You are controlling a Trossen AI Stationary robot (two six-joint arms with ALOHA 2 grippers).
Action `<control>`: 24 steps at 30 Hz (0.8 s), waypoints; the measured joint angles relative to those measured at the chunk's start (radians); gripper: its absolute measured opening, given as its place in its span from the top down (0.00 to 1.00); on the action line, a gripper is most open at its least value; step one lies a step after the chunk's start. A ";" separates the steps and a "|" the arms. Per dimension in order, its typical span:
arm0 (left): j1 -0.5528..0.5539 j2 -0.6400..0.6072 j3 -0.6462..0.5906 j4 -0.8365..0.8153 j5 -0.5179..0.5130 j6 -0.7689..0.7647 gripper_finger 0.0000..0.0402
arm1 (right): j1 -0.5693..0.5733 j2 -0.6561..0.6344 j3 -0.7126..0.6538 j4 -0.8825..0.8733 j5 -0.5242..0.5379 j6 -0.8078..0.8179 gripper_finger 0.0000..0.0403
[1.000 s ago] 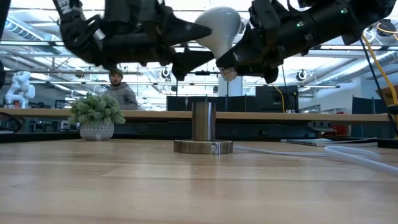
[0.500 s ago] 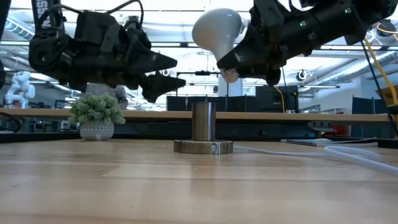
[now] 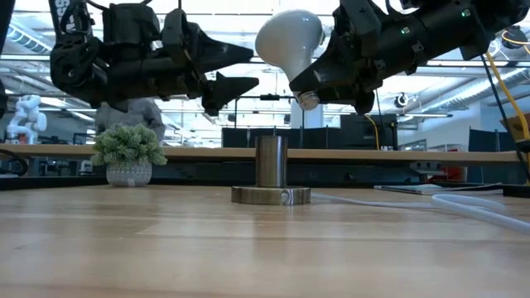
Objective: Screw lightbulb
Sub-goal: Insert the white light bulb into the gold lamp
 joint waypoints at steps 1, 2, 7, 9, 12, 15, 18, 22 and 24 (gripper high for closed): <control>-0.001 0.000 0.000 0.002 0.000 0.000 0.21 | 0.002 0.000 0.000 -0.004 0.001 0.003 0.66; -0.001 0.000 0.000 0.006 0.000 -0.004 0.21 | 0.002 0.000 0.000 -0.008 0.001 0.006 0.66; -0.001 0.000 0.000 -0.014 0.039 -0.013 0.21 | 0.015 0.000 0.000 -0.004 0.007 0.025 0.66; -0.001 0.000 -0.001 -0.033 0.061 0.036 0.21 | 0.020 0.000 0.000 0.012 0.006 0.025 0.66; -0.008 0.000 -0.009 -0.033 0.067 0.071 0.21 | 0.026 0.000 0.001 0.043 0.006 0.025 0.66; -0.024 0.001 -0.021 -0.036 0.067 0.088 0.21 | 0.031 0.003 0.001 0.045 0.008 0.025 0.66; -0.048 0.026 -0.036 -0.056 0.066 0.111 0.21 | 0.039 0.044 0.001 0.110 0.009 0.025 0.66; -0.064 0.063 -0.037 -0.019 0.043 0.130 0.21 | 0.048 0.155 0.001 0.267 0.010 0.002 0.66; -0.062 0.067 -0.037 -0.007 0.028 0.138 0.21 | 0.048 0.196 0.001 0.301 0.008 -0.009 0.66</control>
